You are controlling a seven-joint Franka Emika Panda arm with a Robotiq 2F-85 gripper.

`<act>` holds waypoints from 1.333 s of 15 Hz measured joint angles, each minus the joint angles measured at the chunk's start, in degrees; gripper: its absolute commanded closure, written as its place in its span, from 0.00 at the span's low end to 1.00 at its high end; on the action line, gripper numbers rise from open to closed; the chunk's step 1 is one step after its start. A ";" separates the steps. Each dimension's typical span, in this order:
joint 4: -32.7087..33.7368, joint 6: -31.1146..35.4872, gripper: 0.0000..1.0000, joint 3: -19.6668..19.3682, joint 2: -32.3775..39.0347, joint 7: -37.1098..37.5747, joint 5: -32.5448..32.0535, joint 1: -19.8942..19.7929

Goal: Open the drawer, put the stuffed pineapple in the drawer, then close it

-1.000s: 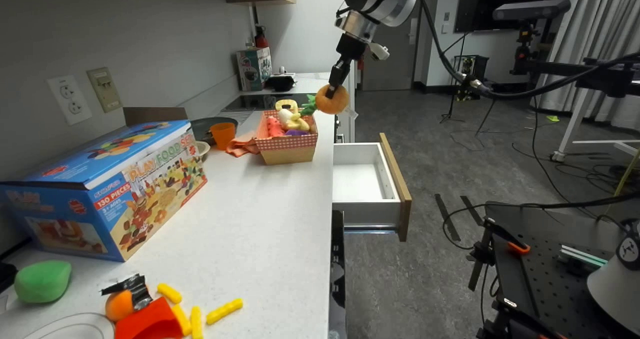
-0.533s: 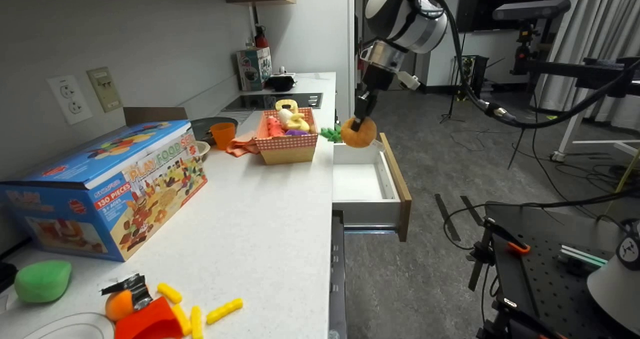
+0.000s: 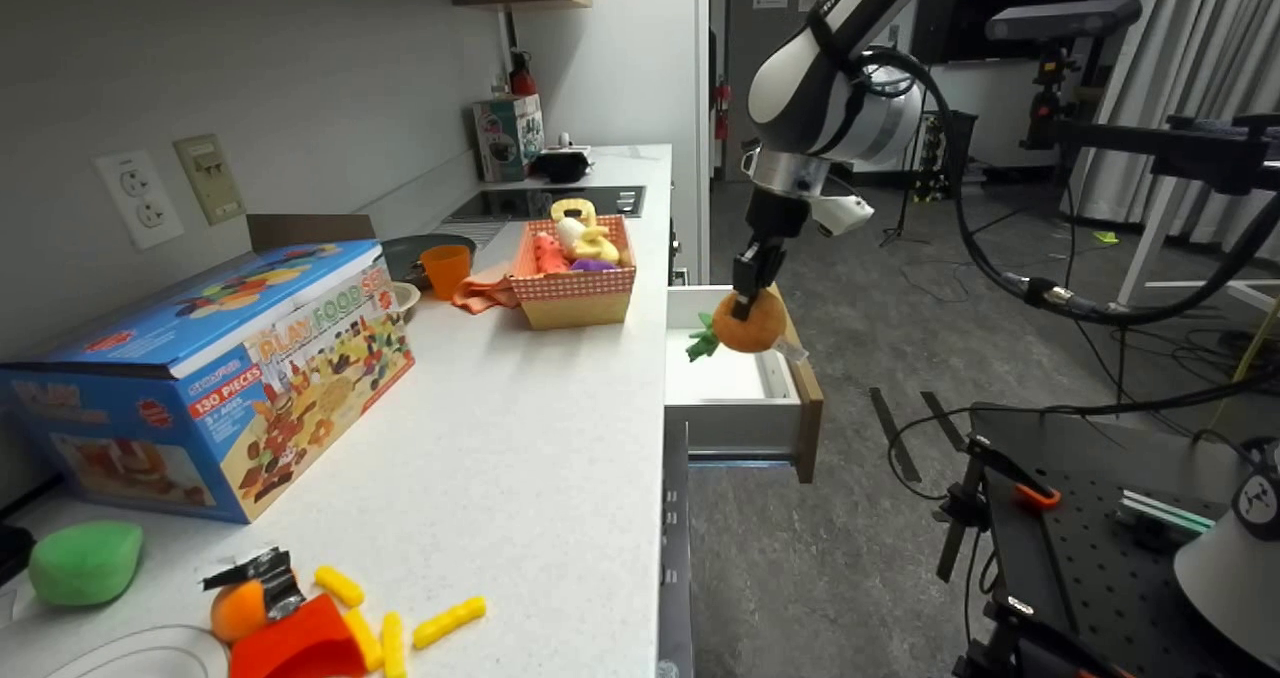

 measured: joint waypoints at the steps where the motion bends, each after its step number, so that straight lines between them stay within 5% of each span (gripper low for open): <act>1: -0.68 0.89 0.96 0.00 0.02 1.45 -0.04 0.52; 5: -2.72 5.57 0.96 0.03 0.00 6.69 -0.43 2.13; 6: -3.30 7.52 0.65 0.03 -0.01 8.37 -1.30 2.47; 14: -7.89 20.70 0.05 -4.09 -0.12 27.25 -20.92 6.00; 20: -8.53 23.25 0.00 -10.84 -0.22 36.38 -34.48 9.74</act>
